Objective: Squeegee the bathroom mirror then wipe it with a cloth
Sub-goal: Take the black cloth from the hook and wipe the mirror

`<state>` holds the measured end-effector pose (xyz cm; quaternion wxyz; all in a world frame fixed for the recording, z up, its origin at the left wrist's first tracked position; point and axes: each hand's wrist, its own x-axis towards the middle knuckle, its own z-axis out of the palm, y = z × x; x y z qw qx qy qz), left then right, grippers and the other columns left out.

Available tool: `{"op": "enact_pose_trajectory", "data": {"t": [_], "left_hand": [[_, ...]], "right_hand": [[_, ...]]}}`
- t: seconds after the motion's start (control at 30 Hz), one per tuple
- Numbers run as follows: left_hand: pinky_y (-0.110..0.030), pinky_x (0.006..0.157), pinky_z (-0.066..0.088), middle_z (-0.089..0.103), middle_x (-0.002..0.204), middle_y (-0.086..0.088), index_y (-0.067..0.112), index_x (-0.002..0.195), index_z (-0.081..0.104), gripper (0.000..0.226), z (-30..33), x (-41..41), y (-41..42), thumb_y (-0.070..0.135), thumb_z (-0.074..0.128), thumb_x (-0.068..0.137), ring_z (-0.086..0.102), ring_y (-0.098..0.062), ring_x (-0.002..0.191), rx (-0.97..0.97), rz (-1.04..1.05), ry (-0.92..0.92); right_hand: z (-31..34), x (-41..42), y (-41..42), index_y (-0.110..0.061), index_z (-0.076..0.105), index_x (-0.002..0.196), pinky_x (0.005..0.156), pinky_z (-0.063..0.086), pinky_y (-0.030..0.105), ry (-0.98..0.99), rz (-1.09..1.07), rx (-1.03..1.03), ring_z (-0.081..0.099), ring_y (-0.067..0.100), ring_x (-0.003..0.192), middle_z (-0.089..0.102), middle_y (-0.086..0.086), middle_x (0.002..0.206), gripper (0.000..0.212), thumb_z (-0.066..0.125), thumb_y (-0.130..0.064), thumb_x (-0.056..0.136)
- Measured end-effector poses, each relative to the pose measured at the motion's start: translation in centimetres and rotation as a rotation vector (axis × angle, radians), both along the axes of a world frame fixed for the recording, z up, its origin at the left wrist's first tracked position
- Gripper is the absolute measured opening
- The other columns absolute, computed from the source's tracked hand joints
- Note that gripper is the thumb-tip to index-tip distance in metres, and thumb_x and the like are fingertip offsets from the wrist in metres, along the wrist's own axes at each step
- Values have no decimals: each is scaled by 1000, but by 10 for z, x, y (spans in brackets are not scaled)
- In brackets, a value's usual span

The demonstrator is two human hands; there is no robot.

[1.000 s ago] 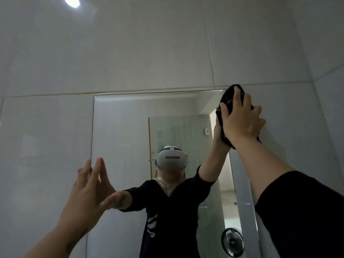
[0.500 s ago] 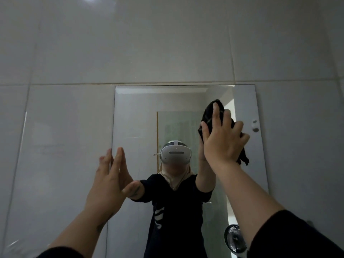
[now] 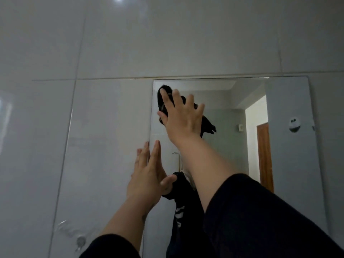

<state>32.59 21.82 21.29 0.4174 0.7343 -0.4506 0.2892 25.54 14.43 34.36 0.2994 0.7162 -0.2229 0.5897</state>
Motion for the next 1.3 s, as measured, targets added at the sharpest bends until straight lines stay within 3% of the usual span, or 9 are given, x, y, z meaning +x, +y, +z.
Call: {"op": "enact_pose_trajectory", "data": {"t": [0.17, 0.27, 0.33, 0.53, 0.8, 1.0, 1.13, 1.2, 1.3], "left_hand": [[-46, 115, 25, -12, 158, 16, 38, 147, -14, 99, -8, 0, 3, 50, 62, 83, -8, -9, 146, -110, -57, 12], [-38, 117, 17, -2, 160, 10, 30, 150, -7, 93, -27, 1, 6, 52, 56, 85, -2, -11, 147, -189, -38, -3], [-40, 119, 13, -3, 161, 6, 27, 150, -7, 93, -42, 1, 7, 56, 51, 84, -4, -13, 147, -159, 31, -5], [-51, 116, 22, -10, 160, 8, 32, 149, -9, 95, -50, -5, 4, 50, 59, 85, -7, -17, 147, -70, 49, 43], [-45, 117, 21, -7, 161, 3, 25, 151, -5, 98, -46, -8, 1, 39, 66, 85, -7, -20, 147, -81, 52, 75], [-48, 116, 21, -7, 160, 4, 25, 151, -7, 100, -50, 1, -3, 44, 64, 82, -7, -21, 148, -62, 56, 65], [-49, 116, 16, -10, 159, 11, 36, 148, -14, 105, -50, 9, -9, 40, 67, 81, -6, -21, 148, -77, 54, 78], [-53, 115, 22, -5, 160, 5, 39, 147, -15, 109, -51, 13, -10, 32, 71, 80, 0, -26, 148, -77, 75, 50], [-51, 115, 22, -1, 160, -2, 25, 150, -4, 104, -53, 10, -9, 51, 65, 77, 4, -29, 147, -38, 71, 34]], "right_hand": [[-26, 14, 14, -33, 14, 147, 87, 33, 46, 142, 32, -89, 37, 30, 116, 30, 1, 145, 55, 30, -49, 97], [-48, 9, 12, -34, 16, 147, 88, 33, 46, 215, 47, -122, 37, 29, 118, 30, 1, 146, 53, 32, -45, 98], [-64, 3, 7, -33, 18, 147, 87, 34, 47, 236, 41, -128, 38, 29, 116, 32, 1, 145, 53, 35, -44, 97], [-86, -26, -16, -35, 24, 146, 80, 40, 49, 219, -30, -129, 45, 29, 109, 39, 2, 142, 58, 44, -48, 93], [-86, -86, -58, -35, 26, 145, 77, 39, 46, 90, -97, 1, 48, 32, 101, 42, 3, 141, 58, 43, -48, 92], [-79, -149, -103, -37, 15, 147, 78, 38, 45, -42, -181, 165, 44, 35, 109, 35, 3, 145, 57, 33, -50, 95], [-74, -189, -132, -37, 9, 147, 81, 38, 47, -177, -213, 316, 40, 34, 110, 28, 3, 147, 56, 28, -50, 96], [-79, -206, -144, -37, 7, 148, 81, 38, 48, -241, -216, 382, 39, 34, 110, 27, 4, 147, 57, 26, -51, 96], [-100, -218, -154, -37, 9, 148, 78, 39, 47, -290, -225, 421, 41, 35, 105, 30, 5, 146, 59, 28, -52, 94]]}}
